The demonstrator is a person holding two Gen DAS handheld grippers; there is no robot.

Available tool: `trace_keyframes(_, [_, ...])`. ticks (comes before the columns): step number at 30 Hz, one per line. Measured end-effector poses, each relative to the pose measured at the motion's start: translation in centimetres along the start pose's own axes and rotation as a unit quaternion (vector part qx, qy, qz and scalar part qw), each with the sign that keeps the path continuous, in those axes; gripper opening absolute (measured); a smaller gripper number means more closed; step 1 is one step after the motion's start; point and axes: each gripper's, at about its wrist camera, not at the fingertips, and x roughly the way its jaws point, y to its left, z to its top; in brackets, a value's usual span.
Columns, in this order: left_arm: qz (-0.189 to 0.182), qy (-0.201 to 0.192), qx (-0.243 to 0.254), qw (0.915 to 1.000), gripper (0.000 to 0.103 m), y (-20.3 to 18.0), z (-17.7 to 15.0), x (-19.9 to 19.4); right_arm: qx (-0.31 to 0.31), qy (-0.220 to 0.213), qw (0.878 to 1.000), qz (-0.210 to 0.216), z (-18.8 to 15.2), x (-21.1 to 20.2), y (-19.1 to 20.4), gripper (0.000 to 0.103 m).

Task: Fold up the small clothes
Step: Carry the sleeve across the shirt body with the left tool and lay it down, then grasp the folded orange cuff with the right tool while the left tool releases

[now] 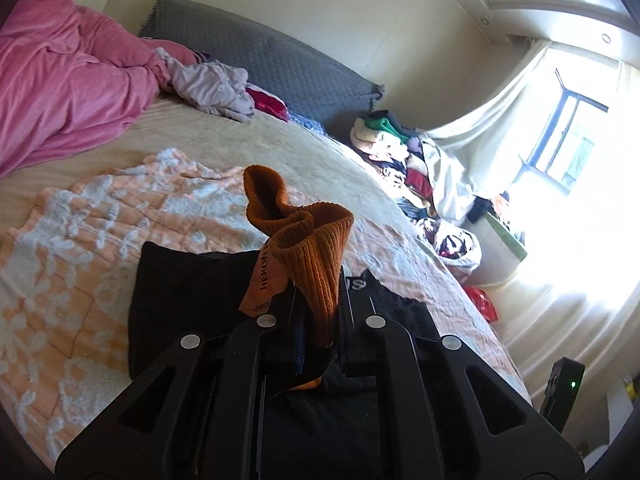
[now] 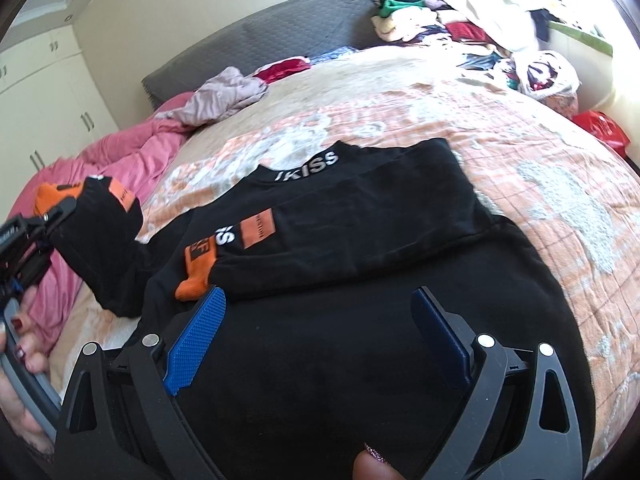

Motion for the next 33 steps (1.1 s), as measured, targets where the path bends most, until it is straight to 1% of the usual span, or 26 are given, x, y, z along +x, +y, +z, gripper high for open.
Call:
trace_keyframes(5, [-0.018, 0.047, 0.036, 0.9981, 0.005, -1.7, -2.3, 2.3, 0.045, -0.011, 0.999, -0.017, 0.5, -0.5, -2.4, 0.093])
trace_keyframes(9, [-0.034, 0.088, 0.055, 0.9939, 0.005, -2.3, -3.8, 4.0, 0.064, -0.013, 0.997, -0.033, 0.7, -0.5, -4.0, 0.093])
trace_keyframes(12, [-0.047, 0.119, 0.069, 0.9894, 0.007, -3.2, -4.9, 5.1, 0.077, -0.014, 0.996, -0.034, 0.7, -0.5, -4.8, 0.093])
trace_keyframes(14, [-0.057, 0.136, 0.072, 0.9865, 0.015, -3.6, -5.6, 5.6, 0.077, -0.014, 0.996, -0.034, 0.7, -0.5, -4.9, 0.093])
trace_keyframes(15, [-0.067, 0.147, 0.072, 0.9843, 0.019, -3.6, -5.9, 5.8, 0.074, -0.014, 0.997, -0.034, 0.7, -0.5, -4.9, 0.093])
trace_keyframes(16, [-0.073, 0.152, 0.071, 0.9832, 0.025, -3.8, -6.1, 5.8, 0.072, -0.014, 0.997, -0.033, 0.7, -0.4, -4.8, 0.093])
trace_keyframes(17, [-0.076, 0.155, 0.074, 0.9822, 0.028, -4.0, -6.3, 5.7, 0.071, -0.012, 0.997, -0.031, 0.7, -0.3, -4.7, 0.093])
trace_keyframes(18, [-0.078, 0.156, 0.077, 0.9816, 0.029, -4.0, -6.2, 5.6, 0.071, -0.010, 0.997, -0.027, 0.7, -0.3, -4.6, 0.093])
trace_keyframes(20, [-0.088, 0.155, 0.073, 0.9812, 0.039, -4.2, -5.8, 5.1, 0.070, -0.003, 0.997, -0.019, 0.5, 0.1, -4.2, 0.093])
trace_keyframes(21, [-0.090, 0.153, 0.068, 0.9818, 0.041, -4.0, -5.5, 4.9, 0.067, 0.001, 0.998, -0.016, 0.5, 0.2, -4.0, 0.093])
trace_keyframes(22, [-0.086, 0.149, 0.068, 0.9827, 0.044, -3.8, -5.3, 4.6, 0.061, 0.008, 0.998, -0.009, 0.4, 0.5, -3.6, 0.093])
trace_keyframes(23, [-0.078, 0.144, 0.070, 0.9841, 0.044, -3.8, -4.9, 4.5, 0.056, 0.016, 0.998, -0.002, 0.2, 0.8, -3.1, 0.093])
trace_keyframes(25, [-0.051, 0.133, 0.076, 0.9868, 0.045, -3.1, -4.3, 4.3, 0.042, 0.036, 0.998, 0.015, -0.1, 1.8, -1.9, 0.093])
trace_keyframes(27, [-0.031, 0.129, 0.071, 0.9886, 0.050, -2.1, -3.7, 4.3, 0.020, 0.056, 0.998, 0.027, -0.5, 2.9, -0.3, 0.093])
trace_keyframes(28, [-0.021, 0.128, 0.065, 0.9895, 0.056, -1.4, -3.3, 4.2, 0.004, 0.070, 0.997, 0.032, -0.7, 3.7, 0.7, 0.093])
trace_keyframes(29, [-0.014, 0.125, 0.062, 0.9902, 0.057, -0.9, -3.1, 4.2, -0.012, 0.082, 0.996, 0.031, -0.8, 4.5, 1.7, 0.091])
trace_keyframes(30, [-0.006, 0.120, 0.060, 0.9910, 0.057, -0.4, -2.8, 4.1, -0.024, 0.088, 0.995, 0.031, -1.0, 5.1, 2.4, 0.082])
trace_keyframes(32, [0.010, 0.112, 0.057, 0.9921, 0.058, 0.5, -2.2, 3.8, -0.040, 0.103, 0.993, 0.036, -1.3, 6.6, 3.9, 0.074])
trace_keyframes(33, [0.016, 0.108, 0.053, 0.9926, 0.059, 0.9, -1.9, 3.7, -0.043, 0.108, 0.993, 0.035, -1.5, 7.2, 4.3, 0.066])
